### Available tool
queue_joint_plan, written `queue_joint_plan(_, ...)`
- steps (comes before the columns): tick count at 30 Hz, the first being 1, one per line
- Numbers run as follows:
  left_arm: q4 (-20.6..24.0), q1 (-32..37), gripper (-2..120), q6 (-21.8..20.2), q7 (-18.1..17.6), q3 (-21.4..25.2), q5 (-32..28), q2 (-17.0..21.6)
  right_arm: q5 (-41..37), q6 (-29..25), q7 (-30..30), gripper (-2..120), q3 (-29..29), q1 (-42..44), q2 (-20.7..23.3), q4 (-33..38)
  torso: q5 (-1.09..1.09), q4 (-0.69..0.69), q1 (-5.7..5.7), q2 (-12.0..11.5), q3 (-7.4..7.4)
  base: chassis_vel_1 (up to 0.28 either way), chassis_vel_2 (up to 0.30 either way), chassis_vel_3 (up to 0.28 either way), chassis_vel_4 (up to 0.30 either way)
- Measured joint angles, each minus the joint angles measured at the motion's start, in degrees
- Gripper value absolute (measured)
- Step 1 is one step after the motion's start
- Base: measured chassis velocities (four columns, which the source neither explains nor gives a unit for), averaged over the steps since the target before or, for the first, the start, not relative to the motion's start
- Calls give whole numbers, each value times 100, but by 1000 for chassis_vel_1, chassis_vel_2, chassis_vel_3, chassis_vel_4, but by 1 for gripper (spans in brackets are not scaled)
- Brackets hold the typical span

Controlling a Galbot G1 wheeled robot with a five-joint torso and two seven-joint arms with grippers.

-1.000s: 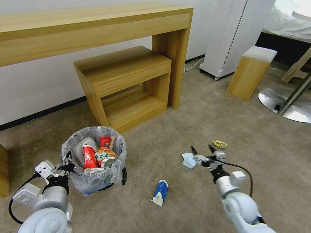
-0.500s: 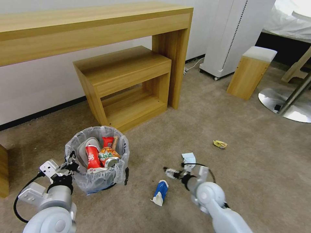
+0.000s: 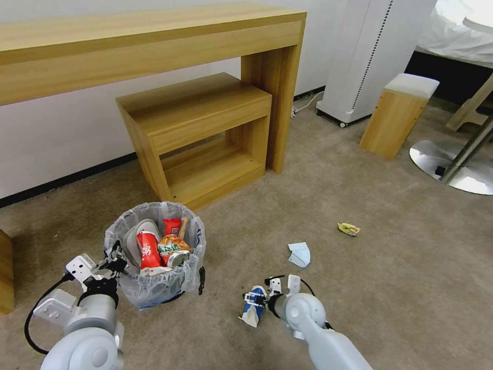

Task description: Pick up the trash bin and place the garbage on the floor into it.

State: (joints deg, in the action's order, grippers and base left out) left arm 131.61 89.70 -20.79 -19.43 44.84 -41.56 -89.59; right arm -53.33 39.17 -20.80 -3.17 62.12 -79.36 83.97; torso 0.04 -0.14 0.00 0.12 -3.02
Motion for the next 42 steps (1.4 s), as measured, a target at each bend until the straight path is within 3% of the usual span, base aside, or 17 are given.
queue_joint_plan(23, -96, -15, 3, 14, -15, -35, -4, -8, 764, -446, 370, 6, -119, 354, 210, 81, 3, 2, 0, 0, 0, 0, 0, 0, 0)
queue_joint_plan(27, -97, -12, 3, 31, -15, -48, 5, -18, 1018, -807, 346, 0, -115, 527, 317, 259, 1, -1, 0, 0, 0, 0, 0, 0, 0)
queue_joint_plan(34, -103, -19, 3, 35, -15, -68, 15, -25, 1145, -1283, 472, 0, -119, 694, 433, 628, 1, -1, 0, 0, 0, 0, 0, 0, 0)
queue_joint_plan(36, -152, -10, 3, 52, -15, -185, 63, -59, 1000, -2019, 895, 0, -331, 949, 694, 1681, 1, 0, 0, 0, 1, 0, 0, 0, 0)
queue_joint_plan(37, -152, -10, 3, 52, -15, -185, 63, -59, 1000, -2019, 895, 0, -331, 949, 694, 1681, 1, 0, 0, 0, 1, 0, 0, 0, 0)
queue_joint_plan(38, -188, 0, 3, 62, -12, -253, 95, -86, 861, -2307, 1278, 0, -504, 1056, 789, 2129, 2, 0, 0, 0, 0, 0, 0, 0, 0)
queue_joint_plan(39, -243, 11, 3, 79, -11, -368, 144, -123, 714, -2826, 2092, 0, -752, 1136, 906, 2627, 1, -1, 0, 0, 0, 0, 0, 0, 0)
queue_joint_plan(40, -243, 11, 3, 79, -11, -368, 144, -123, 714, -2826, 2092, 0, -752, 1136, 906, 2627, 1, -1, 0, 0, 0, 0, 0, 0, 0)
queue_joint_plan(42, -324, 63, 3, 97, -15, -779, 225, -208, 366, -3891, 3889, 0, -1033, 990, 1011, 3081, 2, -1, 0, 0, 0, 0, 0, 0, 0)
